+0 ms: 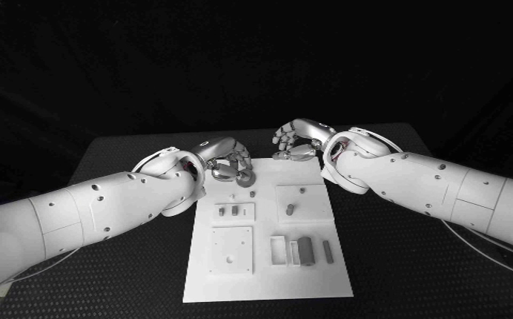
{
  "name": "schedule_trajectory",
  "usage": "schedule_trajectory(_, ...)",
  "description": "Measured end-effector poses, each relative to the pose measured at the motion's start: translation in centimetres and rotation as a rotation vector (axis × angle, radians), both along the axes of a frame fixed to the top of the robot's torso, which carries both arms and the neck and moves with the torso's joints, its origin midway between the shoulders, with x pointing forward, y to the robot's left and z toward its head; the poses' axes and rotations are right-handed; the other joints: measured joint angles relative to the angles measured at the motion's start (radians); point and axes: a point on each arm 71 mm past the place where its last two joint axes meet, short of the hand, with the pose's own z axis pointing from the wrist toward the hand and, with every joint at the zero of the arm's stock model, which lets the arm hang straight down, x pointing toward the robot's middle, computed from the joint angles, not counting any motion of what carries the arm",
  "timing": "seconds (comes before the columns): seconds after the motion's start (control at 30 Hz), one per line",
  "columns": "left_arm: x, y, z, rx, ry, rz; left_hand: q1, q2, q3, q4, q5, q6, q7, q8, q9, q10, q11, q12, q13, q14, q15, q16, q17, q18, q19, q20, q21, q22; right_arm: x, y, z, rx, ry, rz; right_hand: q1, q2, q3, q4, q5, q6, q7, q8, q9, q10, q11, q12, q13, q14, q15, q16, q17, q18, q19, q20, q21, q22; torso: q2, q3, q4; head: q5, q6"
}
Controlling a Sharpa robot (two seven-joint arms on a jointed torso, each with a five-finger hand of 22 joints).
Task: Assemble the parts on the task board
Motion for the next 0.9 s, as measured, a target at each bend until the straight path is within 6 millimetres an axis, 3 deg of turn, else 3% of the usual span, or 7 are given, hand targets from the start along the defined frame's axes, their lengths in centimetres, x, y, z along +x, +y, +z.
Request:
schedule_trajectory(0.03,0.0,-0.4,0.0,0.014,-0.013,-0.014,0.014,0.004,0.009,-0.001,0.0,0.008,0.0,0.006,0.0,0.004,-0.001,-0.001,-0.003,-0.003,0.003,-0.011,-0.003,0.0,-0.003,0.0,0.0,-0.009,0.0,-0.1,0.0,0.01,0.006,-0.004,0.002,0.002,-0.007,-0.001,0.0,-0.005,-0.002,0.0,-0.001,-0.006,0.006,-0.016,-0.02,-0.036,0.026,-0.048,-0.019,-0.018,-0.048,0.012,-0.033,-0.011,0.0,0.0001,0.0,0.0,0.0)
schedule_trajectory(0.07,-0.1,-0.6,-0.1,0.026,-0.022,-0.024,0.02,0.009,0.014,-0.002,0.0,0.013,-0.002,0.009,0.0,0.005,-0.002,-0.001,-0.005,-0.003,0.003,-0.016,-0.005,0.0,-0.003,0.0,0.0,-0.015,0.1,-0.1,0.0,0.017,0.01,-0.006,0.007,0.006,-0.012,0.002,0.0,-0.008,-0.002,0.0,-0.004,-0.009,0.009,-0.028,-0.038,-0.059,0.043,-0.082,-0.033,-0.022,-0.081,0.019,-0.054,-0.014,0.0,0.0001,0.0,-0.001,0.0)
schedule_trajectory(0.17,-0.1,-1.2,-0.3,0.071,-0.05,-0.057,0.042,0.02,0.024,-0.003,0.0,0.035,-0.001,0.021,0.0,0.013,0.004,-0.006,-0.012,0.001,0.007,-0.027,-0.007,0.0,-0.003,0.0,0.0,-0.03,0.2,-0.3,-0.1,0.039,0.023,-0.016,0.018,0.018,-0.029,0.013,0.0,-0.011,-0.003,0.0,-0.013,-0.007,0.015,-0.057,-0.09,-0.091,0.074,-0.154,-0.063,-0.045,-0.139,0.028,-0.084,-0.002,0.0,0.0003,-0.0004,-0.002,-0.001)
schedule_trajectory(0.33,-0.3,-2.2,-0.8,0.157,-0.085,-0.112,0.061,0.031,0.03,-0.003,0.0,0.055,-0.004,0.027,-0.003,0.05,0.007,-0.006,-0.02,0.062,-0.011,-0.027,0.004,0.0,0.045,-0.01,0.006,-0.047,0.4,-0.6,-0.1,0.067,0.031,-0.03,0.027,0.027,-0.037,0.013,0.0,-0.011,-0.003,0.0,-0.021,-0.004,0.018,-0.071,-0.129,-0.105,0.077,-0.193,-0.078,-0.045,-0.163,0.032,-0.095,0.017,0.0,0.0003,-0.0006,-0.005,-0.001)
schedule_trajectory(0.5,-0.4,-3.0,-1.6,0.24,-0.101,-0.157,0.067,0.035,0.023,-0.005,0.0,0.078,-0.003,0.034,-0.01,0.088,0.002,-0.006,-0.029,0.174,-0.062,0.024,0.056,0.021,0.159,-0.047,0.045,-0.042,0.5,-0.6,0.0,0.089,0.033,-0.038,0.028,0.028,-0.04,0.016,0.0,-0.013,-0.004,0.0,-0.023,0.0,0.021,-0.071,-0.142,-0.105,0.077,-0.2,-0.082,-0.045,-0.164,0.033,-0.095,0.025,0.0,0.0,-0.0004,-0.009,-0.003)
schedule_trajectory(0.63,-0.4,-3.3,-2.2,0.288,-0.102,-0.175,0.067,0.036,0.019,-0.004,0.0,0.079,-0.004,0.036,-0.014,0.098,0.001,-0.006,-0.032,0.19,-0.075,0.035,0.079,0.015,0.178,-0.063,0.045,-0.04,0.5,-0.6,0.0,0.103,0.032,-0.044,0.031,0.03,-0.041,0.014,0.0,-0.015,-0.006,0.0,-0.026,0.0,0.021,-0.075,-0.15,-0.105,0.077,-0.206,-0.085,-0.045,-0.17,0.032,-0.099,0.029,0.001,-0.0007,0.0003,-0.01,-0.005)
schedule_trajectory(0.9,-0.4,-3.4,-3.3,0.34,-0.094,-0.178,0.059,0.027,0.003,0.002,0.0,0.083,-0.001,0.036,-0.019,0.107,0.0,-0.01,-0.037,0.19,-0.076,0.035,0.099,0.014,0.181,-0.066,0.045,-0.04,0.6,-0.6,0.1,0.123,0.032,-0.053,0.031,0.03,-0.045,0.016,0.0,-0.015,-0.006,0.0,-0.029,0.0,0.021,-0.079,-0.16,-0.105,0.077,-0.211,-0.087,-0.045,-0.172,0.033,-0.099,0.034,0.001,-0.0008,0.0009,-0.013,-0.008)
